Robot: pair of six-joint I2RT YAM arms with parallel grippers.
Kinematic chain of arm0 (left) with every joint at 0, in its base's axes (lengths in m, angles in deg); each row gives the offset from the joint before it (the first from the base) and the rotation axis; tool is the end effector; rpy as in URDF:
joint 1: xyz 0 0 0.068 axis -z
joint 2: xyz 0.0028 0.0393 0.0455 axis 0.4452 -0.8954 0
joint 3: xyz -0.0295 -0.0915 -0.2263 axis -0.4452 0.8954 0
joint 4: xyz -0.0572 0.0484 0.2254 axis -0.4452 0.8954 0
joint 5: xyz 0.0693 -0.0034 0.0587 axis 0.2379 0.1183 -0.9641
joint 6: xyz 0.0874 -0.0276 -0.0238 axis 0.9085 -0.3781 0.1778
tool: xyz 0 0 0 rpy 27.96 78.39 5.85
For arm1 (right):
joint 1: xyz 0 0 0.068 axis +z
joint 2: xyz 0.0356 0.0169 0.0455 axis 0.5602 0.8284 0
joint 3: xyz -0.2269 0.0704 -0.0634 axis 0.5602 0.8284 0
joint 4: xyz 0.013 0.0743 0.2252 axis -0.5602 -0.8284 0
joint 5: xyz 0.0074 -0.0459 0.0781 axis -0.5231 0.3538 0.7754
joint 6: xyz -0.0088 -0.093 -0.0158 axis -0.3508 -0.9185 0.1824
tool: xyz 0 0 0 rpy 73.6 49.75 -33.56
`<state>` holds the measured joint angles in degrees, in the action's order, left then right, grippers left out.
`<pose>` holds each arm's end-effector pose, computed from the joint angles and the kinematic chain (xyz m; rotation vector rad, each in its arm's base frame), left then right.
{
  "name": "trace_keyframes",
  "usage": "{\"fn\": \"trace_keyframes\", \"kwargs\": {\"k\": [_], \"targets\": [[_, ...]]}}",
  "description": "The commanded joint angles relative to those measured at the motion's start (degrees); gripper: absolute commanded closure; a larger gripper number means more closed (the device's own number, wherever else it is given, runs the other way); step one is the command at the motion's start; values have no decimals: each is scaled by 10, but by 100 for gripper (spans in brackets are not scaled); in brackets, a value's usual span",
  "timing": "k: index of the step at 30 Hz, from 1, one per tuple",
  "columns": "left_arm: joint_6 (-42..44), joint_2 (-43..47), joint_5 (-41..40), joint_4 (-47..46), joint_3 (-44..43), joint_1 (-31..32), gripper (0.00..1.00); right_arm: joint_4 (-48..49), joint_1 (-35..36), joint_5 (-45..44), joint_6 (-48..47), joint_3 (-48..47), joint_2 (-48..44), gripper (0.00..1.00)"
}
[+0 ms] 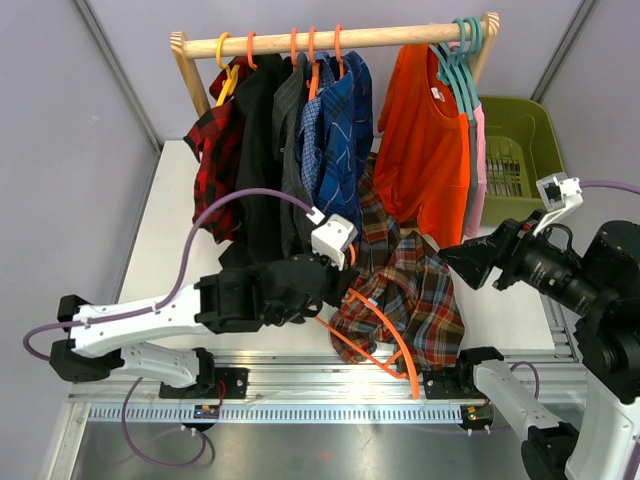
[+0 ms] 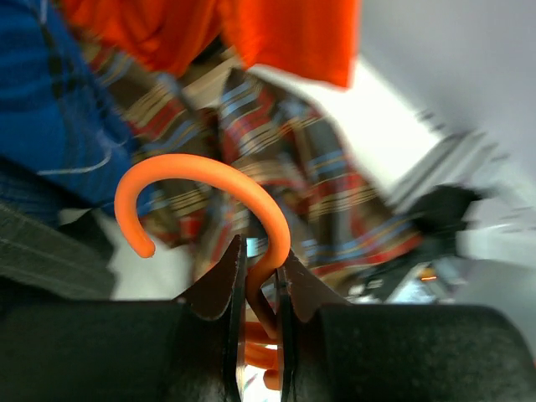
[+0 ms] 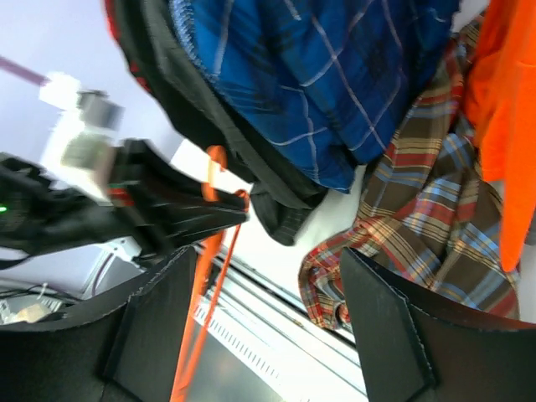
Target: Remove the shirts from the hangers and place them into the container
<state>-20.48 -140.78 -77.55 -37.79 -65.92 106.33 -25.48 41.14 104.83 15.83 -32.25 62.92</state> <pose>0.0902 -0.2650 0.3640 0.5603 1.8892 -0.7484 0.0826 0.0556 0.4535 -0.2278 1.8856 0.8013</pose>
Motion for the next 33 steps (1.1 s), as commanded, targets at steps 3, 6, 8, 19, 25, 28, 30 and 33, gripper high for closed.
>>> {"fn": "trace_keyframes", "kwargs": {"k": [3, 6, 8, 19, 25, 28, 30, 33], "targets": [[64, -28, -81, 28, -41, 2, 100, -9, -2, 62, 10, 10, 2, 26], [84, -68, -64, 32, -79, -6, 100, -22, -2, 70, 13, 28, -11, 27], [97, -85, -49, 31, -104, -12, 100, -28, -2, 71, 12, 37, -22, 27], [110, -79, 34, -3, -125, -68, 100, -6, -1, 112, 11, 56, -7, 27], [125, -137, 78, -3, -208, -87, 100, 20, -1, 115, 17, 19, 19, 26], [128, -141, 86, -3, -220, -87, 100, 27, -1, 115, 17, -32, 58, 25], [134, -136, 81, -3, -220, -91, 100, 55, -1, 140, 24, -37, 80, 24], [136, -134, 93, 1, -224, -101, 100, 73, -1, 163, 18, -37, 103, 24]]}}
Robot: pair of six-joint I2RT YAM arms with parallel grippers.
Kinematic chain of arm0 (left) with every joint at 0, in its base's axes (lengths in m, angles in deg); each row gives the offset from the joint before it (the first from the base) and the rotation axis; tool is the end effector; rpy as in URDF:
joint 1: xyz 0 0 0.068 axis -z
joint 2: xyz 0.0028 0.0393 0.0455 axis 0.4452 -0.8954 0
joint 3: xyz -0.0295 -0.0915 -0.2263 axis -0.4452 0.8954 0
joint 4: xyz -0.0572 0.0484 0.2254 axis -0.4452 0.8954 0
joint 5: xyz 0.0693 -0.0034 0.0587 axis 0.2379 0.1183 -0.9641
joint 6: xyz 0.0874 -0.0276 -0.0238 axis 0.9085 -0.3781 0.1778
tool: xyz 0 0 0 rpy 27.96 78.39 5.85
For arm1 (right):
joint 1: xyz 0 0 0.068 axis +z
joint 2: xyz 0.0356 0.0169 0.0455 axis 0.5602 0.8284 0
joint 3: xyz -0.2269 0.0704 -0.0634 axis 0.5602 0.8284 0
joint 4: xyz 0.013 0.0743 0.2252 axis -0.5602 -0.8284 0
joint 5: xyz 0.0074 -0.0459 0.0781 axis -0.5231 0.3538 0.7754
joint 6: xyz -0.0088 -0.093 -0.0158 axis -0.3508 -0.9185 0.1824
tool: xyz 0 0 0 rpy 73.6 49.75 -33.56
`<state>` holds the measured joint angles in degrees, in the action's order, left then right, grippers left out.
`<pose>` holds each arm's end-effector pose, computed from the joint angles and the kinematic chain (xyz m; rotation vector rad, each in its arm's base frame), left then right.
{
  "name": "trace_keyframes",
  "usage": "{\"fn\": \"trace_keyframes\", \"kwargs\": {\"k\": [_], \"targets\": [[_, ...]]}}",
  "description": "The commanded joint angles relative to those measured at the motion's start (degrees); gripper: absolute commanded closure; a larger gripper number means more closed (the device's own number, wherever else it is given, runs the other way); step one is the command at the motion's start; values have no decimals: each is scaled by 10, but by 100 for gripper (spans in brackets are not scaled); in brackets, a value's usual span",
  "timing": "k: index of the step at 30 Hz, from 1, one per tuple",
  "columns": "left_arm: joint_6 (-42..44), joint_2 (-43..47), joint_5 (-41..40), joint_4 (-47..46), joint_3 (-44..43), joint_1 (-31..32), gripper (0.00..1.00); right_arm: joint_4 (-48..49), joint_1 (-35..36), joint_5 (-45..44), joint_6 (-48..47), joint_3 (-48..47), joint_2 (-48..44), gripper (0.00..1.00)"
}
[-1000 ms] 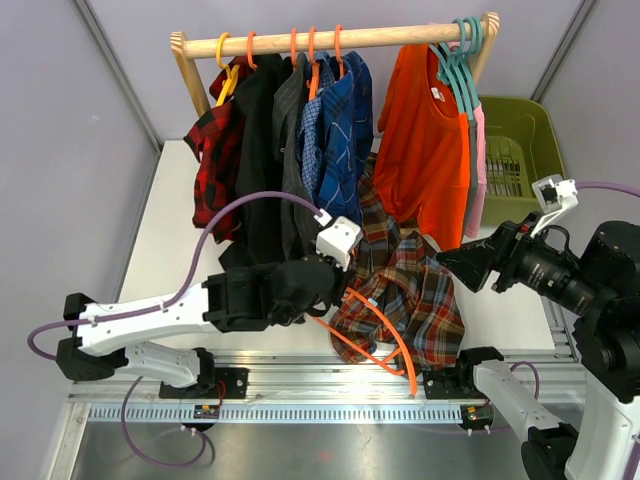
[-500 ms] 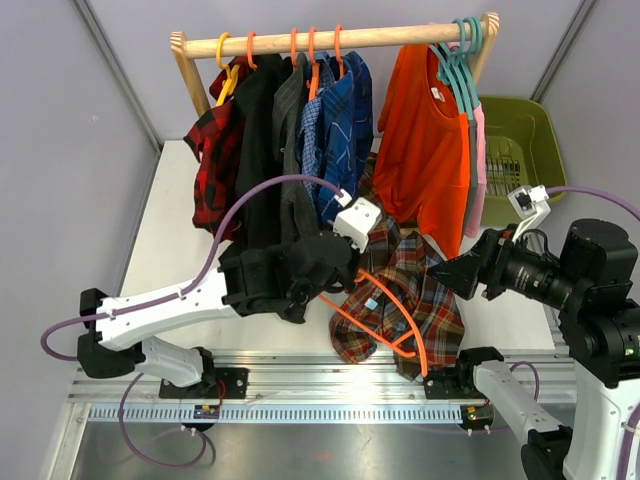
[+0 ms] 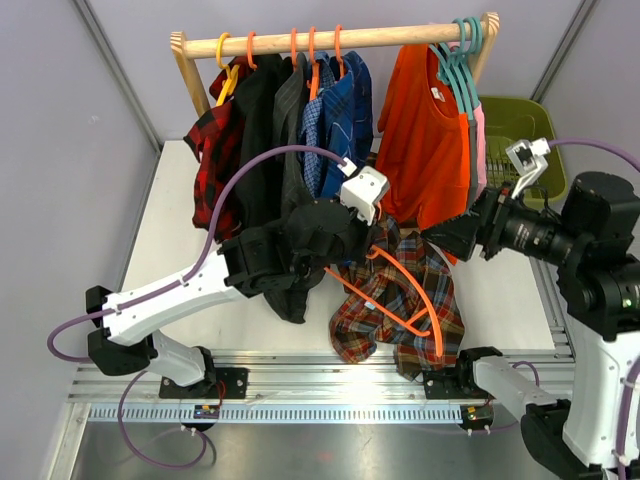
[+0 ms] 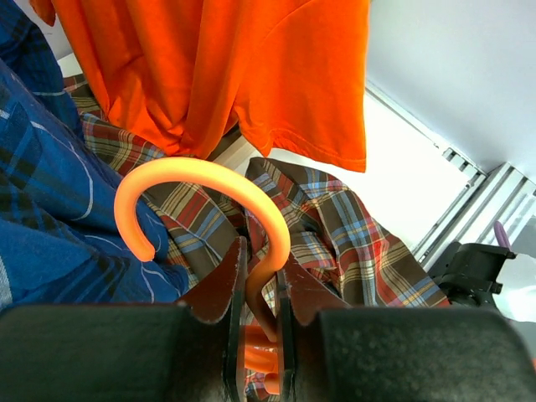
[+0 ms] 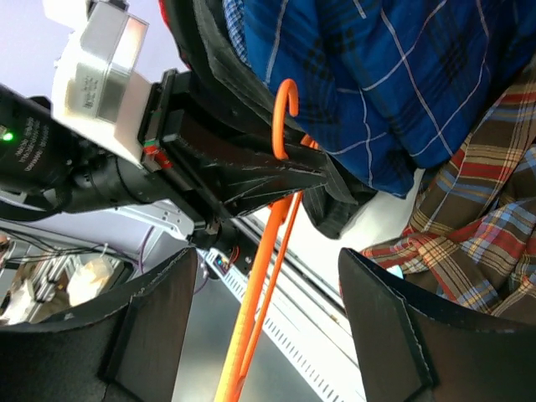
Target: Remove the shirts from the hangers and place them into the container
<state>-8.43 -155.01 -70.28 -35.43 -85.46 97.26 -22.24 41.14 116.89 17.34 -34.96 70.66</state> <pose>0.1395 -0.3021 0.4044 0.6623 1.8074 -0.6502 0.1117 0.0736 0.4641 -0.3460 1.9012 1.0201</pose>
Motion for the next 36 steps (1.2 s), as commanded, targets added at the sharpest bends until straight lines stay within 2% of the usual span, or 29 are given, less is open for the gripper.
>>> {"fn": "trace_keyframes", "kwargs": {"k": [1, 4, 9, 14, 16, 19, 23, 27, 34, 36], "targets": [[17, 10, 23, -21, -29, -15, 100, 25, 0, 39, -8, -16, 35, 24], [17, 12, 27, -24, -26, -24, 100, 29, 27, 45, -17, -34, 51, 24], [16, 15, 31, -22, -28, -31, 100, -18, 138, -55, -62, -107, 103, 22], [18, 28, 25, -19, -24, -38, 100, -43, 163, -92, -83, -161, 151, 21], [18, 29, 25, -16, -24, -47, 100, -49, 190, -116, -84, -153, 155, 22], [19, 28, 29, -18, -23, -58, 100, -42, 229, -177, -74, -84, 141, 21], [21, 29, 31, -20, -20, -65, 100, -31, 320, -257, -45, 19, 98, 21], [24, 29, 36, -20, -15, -69, 100, -52, 346, -308, -24, 12, 78, 23], [26, 23, 29, -12, -9, -69, 100, -100, 377, -357, -6, 6, 80, 38], [25, 23, 29, -11, -7, -69, 100, -106, 384, -366, 0, 4, 82, 51]]}}
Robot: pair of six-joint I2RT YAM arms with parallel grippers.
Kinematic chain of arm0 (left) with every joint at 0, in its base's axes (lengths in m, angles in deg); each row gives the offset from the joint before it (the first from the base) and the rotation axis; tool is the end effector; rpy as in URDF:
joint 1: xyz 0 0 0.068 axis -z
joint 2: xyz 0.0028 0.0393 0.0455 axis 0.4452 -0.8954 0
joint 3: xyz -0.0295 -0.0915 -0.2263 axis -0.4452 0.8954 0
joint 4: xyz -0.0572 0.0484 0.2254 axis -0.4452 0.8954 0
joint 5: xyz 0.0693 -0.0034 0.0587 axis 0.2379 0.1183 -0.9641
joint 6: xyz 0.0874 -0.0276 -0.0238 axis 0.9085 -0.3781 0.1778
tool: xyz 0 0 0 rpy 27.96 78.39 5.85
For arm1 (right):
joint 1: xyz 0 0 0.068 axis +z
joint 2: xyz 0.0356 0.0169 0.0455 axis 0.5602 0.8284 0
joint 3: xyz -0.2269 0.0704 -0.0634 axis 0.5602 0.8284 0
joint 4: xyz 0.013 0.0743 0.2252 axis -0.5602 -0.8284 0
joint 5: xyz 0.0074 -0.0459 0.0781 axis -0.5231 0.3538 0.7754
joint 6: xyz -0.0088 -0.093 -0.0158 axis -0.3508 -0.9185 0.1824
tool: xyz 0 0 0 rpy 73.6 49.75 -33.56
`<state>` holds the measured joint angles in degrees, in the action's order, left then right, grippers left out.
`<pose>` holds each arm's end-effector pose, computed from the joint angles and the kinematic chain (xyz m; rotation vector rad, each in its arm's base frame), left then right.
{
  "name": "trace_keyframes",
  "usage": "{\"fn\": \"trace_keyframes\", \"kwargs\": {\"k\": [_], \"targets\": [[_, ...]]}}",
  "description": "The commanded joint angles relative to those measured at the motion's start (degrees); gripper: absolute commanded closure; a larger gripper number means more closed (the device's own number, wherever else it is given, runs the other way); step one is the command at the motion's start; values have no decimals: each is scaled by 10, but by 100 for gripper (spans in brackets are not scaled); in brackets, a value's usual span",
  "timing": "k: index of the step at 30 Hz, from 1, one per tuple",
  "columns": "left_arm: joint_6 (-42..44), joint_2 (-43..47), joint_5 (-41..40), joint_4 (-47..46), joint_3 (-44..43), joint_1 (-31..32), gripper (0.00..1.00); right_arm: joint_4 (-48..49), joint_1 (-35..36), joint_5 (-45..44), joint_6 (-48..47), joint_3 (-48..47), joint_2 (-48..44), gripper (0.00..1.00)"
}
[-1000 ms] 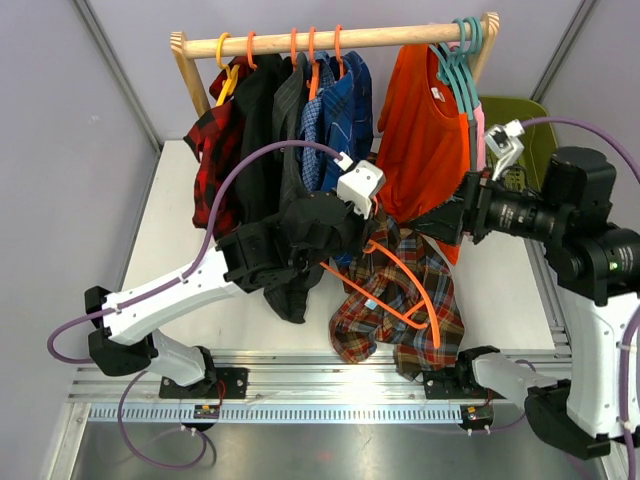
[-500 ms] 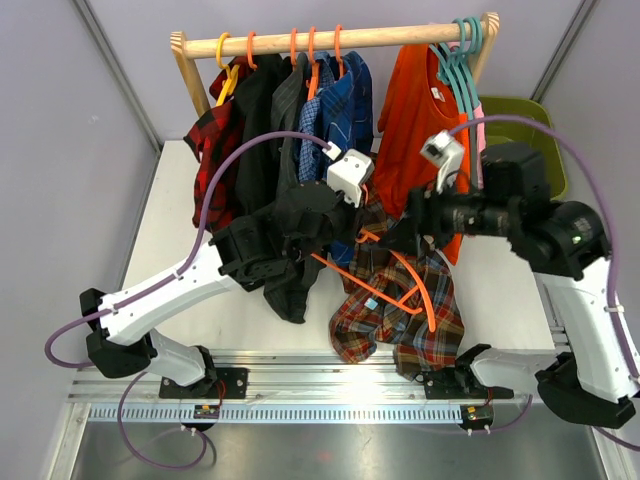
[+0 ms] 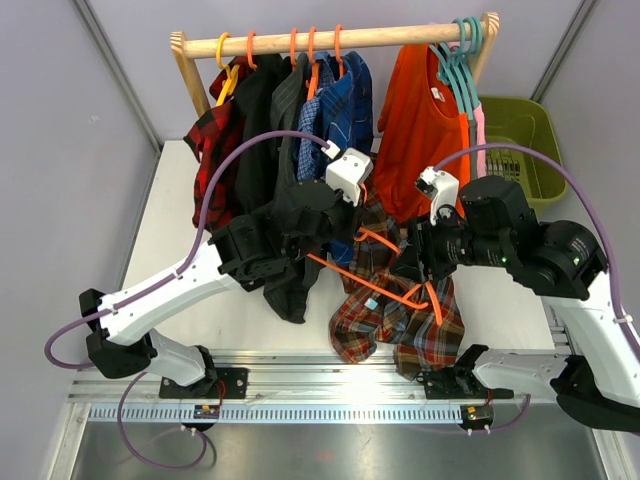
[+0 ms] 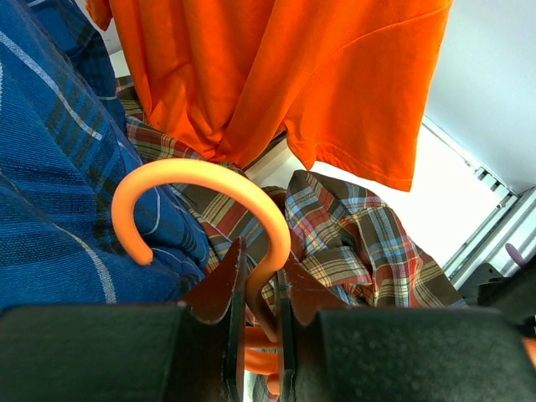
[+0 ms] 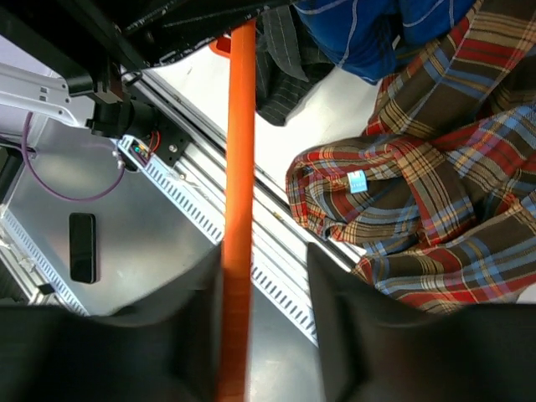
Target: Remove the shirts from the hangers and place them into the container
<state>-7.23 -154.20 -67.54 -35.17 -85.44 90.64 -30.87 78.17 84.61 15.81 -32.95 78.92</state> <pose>0.1687 -0.2830 0.4076 0.6026 1.8174 -0.6061 0.1170 0.1372 0.4066 -0.6589 2.2410 0.7826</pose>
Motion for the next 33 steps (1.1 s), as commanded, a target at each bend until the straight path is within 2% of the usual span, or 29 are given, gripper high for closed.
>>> {"fn": "trace_keyframes", "kwargs": {"k": [1, 2, 5, 6, 7, 9, 10, 11, 12, 13, 15, 16, 21, 26, 31, 33], "targets": [[12, 15, 4, -16, -3, -4, 100, -24, 22, -49, 18, -16, 2, 57], [12, 14, 5, -19, -3, -4, 100, -26, 27, -54, 22, -16, 3, 68], [11, 3, 13, -16, -11, -3, 100, -30, 49, -75, 33, -19, 5, 87], [11, -3, 16, -17, -12, -4, 100, -34, 54, -81, 34, -23, 5, 96], [7, -6, 22, -17, -14, -4, 100, -37, 60, -88, 37, -26, 7, 100], [3, -13, 31, -16, -18, -3, 100, -47, 74, -110, 41, -43, 11, 100], [-3, -13, 43, -19, -18, -3, 96, -58, 78, -125, 44, -49, 13, 100], [-6, -9, 49, -22, -16, -2, 86, -65, 85, -152, 48, -60, 13, 100], [-7, -4, 50, -24, -10, 4, 69, -73, 85, -168, 51, -67, 13, 100], [-7, 12, 48, -29, -8, 9, 38, -90, 86, -184, 55, -81, 10, 100], [-6, 35, 29, -36, 7, 35, 11, -100, 86, -220, 64, -90, 3, 100], [-6, 50, 9, -38, 13, 43, 3, -114, 86, -227, 67, -95, -3, 100], [-29, 156, -38, -31, 59, 81, 1, -144, 86, -268, 83, -123, -23, 100], [-76, 257, -65, -17, 128, 90, 1, -191, 86, -337, 92, -161, -19, 100], [-107, 312, -78, 16, 149, 94, 1, -190, 86, -328, 90, -155, -19, 100], [-112, 319, -79, 21, 159, 94, 1, -175, 86, -290, 79, -160, -49, 100]]}}
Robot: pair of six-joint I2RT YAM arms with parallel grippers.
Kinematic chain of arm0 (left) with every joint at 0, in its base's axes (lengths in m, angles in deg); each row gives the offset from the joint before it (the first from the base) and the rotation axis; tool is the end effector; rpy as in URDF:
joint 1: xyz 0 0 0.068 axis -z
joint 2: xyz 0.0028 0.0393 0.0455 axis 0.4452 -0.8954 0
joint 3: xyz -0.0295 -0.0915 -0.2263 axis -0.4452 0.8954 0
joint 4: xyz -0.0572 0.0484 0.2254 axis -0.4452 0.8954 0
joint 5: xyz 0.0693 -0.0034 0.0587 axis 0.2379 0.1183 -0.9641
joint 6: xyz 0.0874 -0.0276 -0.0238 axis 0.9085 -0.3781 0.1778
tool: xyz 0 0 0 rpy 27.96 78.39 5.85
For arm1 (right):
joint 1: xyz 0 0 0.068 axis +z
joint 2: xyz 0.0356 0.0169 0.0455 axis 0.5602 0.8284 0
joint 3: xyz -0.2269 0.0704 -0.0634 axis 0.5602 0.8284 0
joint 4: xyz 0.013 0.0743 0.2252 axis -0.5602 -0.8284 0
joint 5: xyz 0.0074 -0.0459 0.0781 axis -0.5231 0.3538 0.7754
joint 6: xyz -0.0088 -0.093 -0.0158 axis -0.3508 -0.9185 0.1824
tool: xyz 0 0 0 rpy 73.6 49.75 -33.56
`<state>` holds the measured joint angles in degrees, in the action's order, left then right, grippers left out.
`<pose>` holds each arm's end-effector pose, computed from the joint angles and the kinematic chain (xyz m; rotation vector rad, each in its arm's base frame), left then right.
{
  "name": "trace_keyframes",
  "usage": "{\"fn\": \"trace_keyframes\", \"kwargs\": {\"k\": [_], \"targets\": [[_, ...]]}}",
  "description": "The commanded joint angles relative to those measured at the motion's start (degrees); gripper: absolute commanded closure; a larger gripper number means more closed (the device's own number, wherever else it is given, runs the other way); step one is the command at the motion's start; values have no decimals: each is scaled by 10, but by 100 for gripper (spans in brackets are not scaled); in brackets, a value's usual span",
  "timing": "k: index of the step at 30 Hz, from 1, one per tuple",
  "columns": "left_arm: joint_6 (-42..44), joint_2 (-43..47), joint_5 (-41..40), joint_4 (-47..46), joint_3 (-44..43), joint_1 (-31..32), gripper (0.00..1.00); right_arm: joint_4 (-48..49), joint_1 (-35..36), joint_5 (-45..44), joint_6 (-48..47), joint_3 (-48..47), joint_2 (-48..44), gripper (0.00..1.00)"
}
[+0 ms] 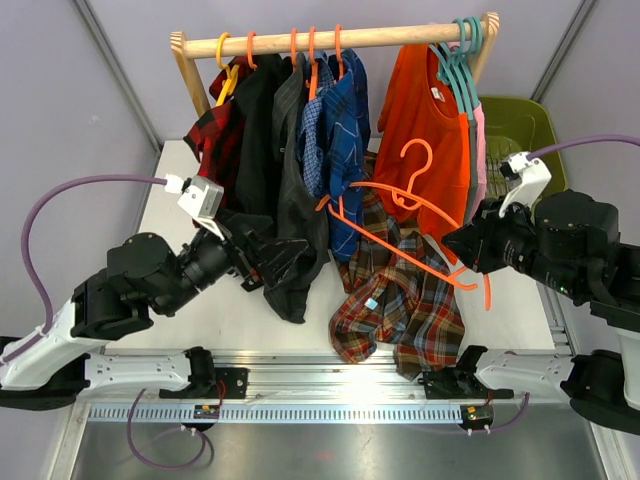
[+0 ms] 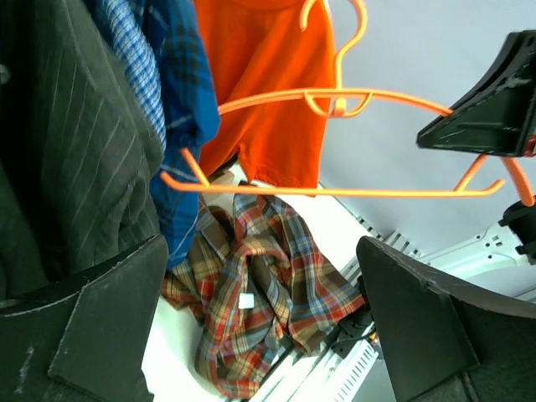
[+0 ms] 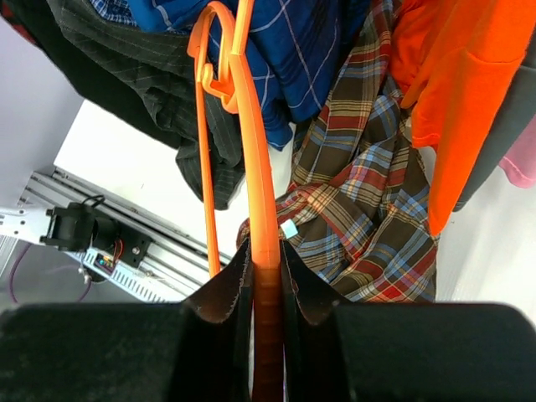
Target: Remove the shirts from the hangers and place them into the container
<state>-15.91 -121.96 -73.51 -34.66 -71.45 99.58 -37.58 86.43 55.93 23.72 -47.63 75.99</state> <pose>0.0846 -0.1519 0.4554 0.3710 1.6171 -0.9382 0.0947 0.0814 0.4613 -0.3012 2.0367 0.5438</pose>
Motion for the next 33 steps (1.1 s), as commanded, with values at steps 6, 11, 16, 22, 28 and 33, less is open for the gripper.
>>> {"fn": "trace_keyframes", "kwargs": {"k": [6, 11, 16, 22, 28, 33], "targets": [[-38, -1, -22, 24, 34, 4, 1, -124, 1, -23, -3, -60, -24, 100], [-41, 0, -23, 29, 28, 4, 1, -123, 0, -92, -3, 15, -4, 100], [-49, 12, -34, 48, 32, 4, 1, -123, -2, -172, 11, 65, 13, 100], [-54, 16, -34, 49, 40, 4, 1, -123, -5, -238, 12, 59, 28, 100], [-55, 17, -35, 47, 44, 4, 1, -122, -6, -302, 5, 50, 56, 100], [-63, 28, -34, 47, 54, 4, 1, -122, -7, -369, -9, 28, 81, 100]]}}
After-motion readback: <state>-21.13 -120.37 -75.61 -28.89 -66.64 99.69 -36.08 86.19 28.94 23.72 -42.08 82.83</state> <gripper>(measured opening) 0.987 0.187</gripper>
